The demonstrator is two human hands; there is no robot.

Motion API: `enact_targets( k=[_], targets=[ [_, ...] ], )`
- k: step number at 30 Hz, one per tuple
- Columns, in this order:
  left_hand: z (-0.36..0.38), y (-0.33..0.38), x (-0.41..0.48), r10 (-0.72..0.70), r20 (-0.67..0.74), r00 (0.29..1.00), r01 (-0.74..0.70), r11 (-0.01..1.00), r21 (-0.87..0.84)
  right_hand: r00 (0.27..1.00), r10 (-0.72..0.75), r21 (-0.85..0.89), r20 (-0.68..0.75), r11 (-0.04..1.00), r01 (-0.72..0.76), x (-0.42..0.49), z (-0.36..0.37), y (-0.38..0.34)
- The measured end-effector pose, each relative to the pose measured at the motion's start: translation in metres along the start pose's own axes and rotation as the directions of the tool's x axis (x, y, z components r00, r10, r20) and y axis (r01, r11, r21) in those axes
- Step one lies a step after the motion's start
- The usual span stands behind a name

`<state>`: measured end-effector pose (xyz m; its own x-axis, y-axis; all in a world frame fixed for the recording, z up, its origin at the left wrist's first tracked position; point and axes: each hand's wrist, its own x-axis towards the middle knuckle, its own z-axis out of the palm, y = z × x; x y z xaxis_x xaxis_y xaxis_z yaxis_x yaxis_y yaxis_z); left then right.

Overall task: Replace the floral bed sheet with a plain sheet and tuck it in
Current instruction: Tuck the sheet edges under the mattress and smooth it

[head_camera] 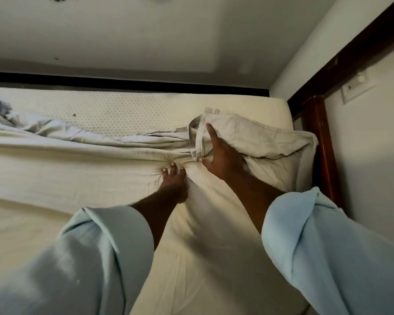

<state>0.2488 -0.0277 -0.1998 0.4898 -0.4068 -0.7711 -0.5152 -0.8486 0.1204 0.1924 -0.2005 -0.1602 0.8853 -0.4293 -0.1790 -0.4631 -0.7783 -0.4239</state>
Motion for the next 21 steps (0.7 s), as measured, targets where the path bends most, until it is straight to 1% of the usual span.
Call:
enact_targets(
  k=[2, 4, 5, 8, 9, 10, 11, 12, 13, 14, 15, 16, 17, 18, 19, 20, 21],
  targets=[
    [0.000, 0.003, 0.003, -0.009, 0.004, 1.000, 0.009, 1.000, 0.022, 0.998, -0.020, -0.068, 0.065, 0.997, 0.024, 0.019, -0.002, 0.006],
    [-0.003, 0.009, -0.001, -0.022, -0.010, 1.000, 0.023, 0.999, 0.026, 0.988, 0.001, -0.129, 0.157, 0.991, 0.020, 0.038, -0.006, 0.015],
    [-0.004, 0.012, -0.004, -0.038, -0.009, 0.999, 0.038, 0.999, 0.020, 0.984, -0.021, -0.110, 0.175, 0.993, 0.041, 0.047, -0.010, 0.018],
    [-0.003, 0.011, -0.008, -0.049, -0.010, 0.999, 0.049, 0.999, -0.001, 0.984, -0.123, 0.074, 0.133, 0.991, 0.114, 0.067, -0.031, 0.020],
    [-0.001, 0.010, -0.009, -0.050, -0.015, 0.999, 0.050, 0.999, -0.019, 0.984, -0.140, 0.114, 0.109, 0.985, 0.127, 0.073, -0.040, 0.019],
    [-0.002, 0.011, -0.011, -0.049, -0.033, 0.998, 0.047, 0.998, -0.052, 0.990, -0.118, 0.166, 0.083, 0.981, 0.103, 0.084, -0.052, 0.023],
    [-0.002, 0.012, -0.017, -0.060, -0.061, 0.996, 0.054, 0.993, -0.101, 0.997, -0.027, 0.218, 0.077, 0.976, 0.010, 0.094, -0.068, 0.026],
    [-0.003, 0.013, -0.023, -0.080, -0.104, 0.991, 0.064, 0.987, -0.149, 0.992, 0.091, 0.299, 0.084, 0.947, -0.113, 0.107, -0.084, 0.030],
    [-0.006, 0.016, -0.029, -0.099, -0.187, 0.977, 0.065, 0.982, -0.178, 0.975, 0.212, 0.371, 0.069, 0.902, -0.222, 0.120, -0.106, 0.036],
    [-0.011, 0.017, -0.036, -0.112, -0.289, 0.951, 0.064, 0.983, -0.171, 0.947, 0.319, 0.455, 0.033, 0.839, -0.298, 0.135, -0.125, 0.047],
    [-0.019, 0.021, -0.039, -0.101, -0.401, 0.911, 0.045, 0.988, -0.148, 0.909, 0.411, 0.493, -0.074, 0.807, -0.325, 0.151, -0.149, 0.060],
    [-0.027, 0.025, -0.040, -0.071, -0.487, 0.871, 0.013, 0.992, -0.122, 0.854, 0.479, 0.505, -0.203, 0.798, -0.327, 0.162, -0.169, 0.073],
    [-0.034, 0.028, -0.037, -0.034, -0.525, 0.851, -0.023, 0.994, -0.102, 0.793, 0.536, 0.526, -0.289, 0.781, -0.336, 0.170, -0.185, 0.086],
    [-0.042, 0.034, -0.030, -0.002, -0.515, 0.857, -0.058, 0.993, -0.100, 0.767, 0.583, 0.588, -0.266, 0.729, -0.350, 0.179, -0.198, 0.098],
    [-0.047, 0.038, -0.023, 0.014, -0.462, 0.887, -0.079, 0.989, -0.122, 0.771, 0.618, 0.642, -0.155, 0.656, -0.397, 0.182, -0.204, 0.104],
    [-0.050, 0.044, -0.015, 0.014, -0.382, 0.924, -0.081, 0.984, -0.158, 0.782, 0.621, 0.643, -0.051, 0.619, -0.450, 0.186, -0.197, 0.112],
    [-0.051, 0.048, -0.009, 0.004, -0.298, 0.954, -0.064, 0.980, -0.191, 0.791, 0.611, 0.600, 0.015, 0.627, -0.496, 0.182, -0.188, 0.114]
  ],
)
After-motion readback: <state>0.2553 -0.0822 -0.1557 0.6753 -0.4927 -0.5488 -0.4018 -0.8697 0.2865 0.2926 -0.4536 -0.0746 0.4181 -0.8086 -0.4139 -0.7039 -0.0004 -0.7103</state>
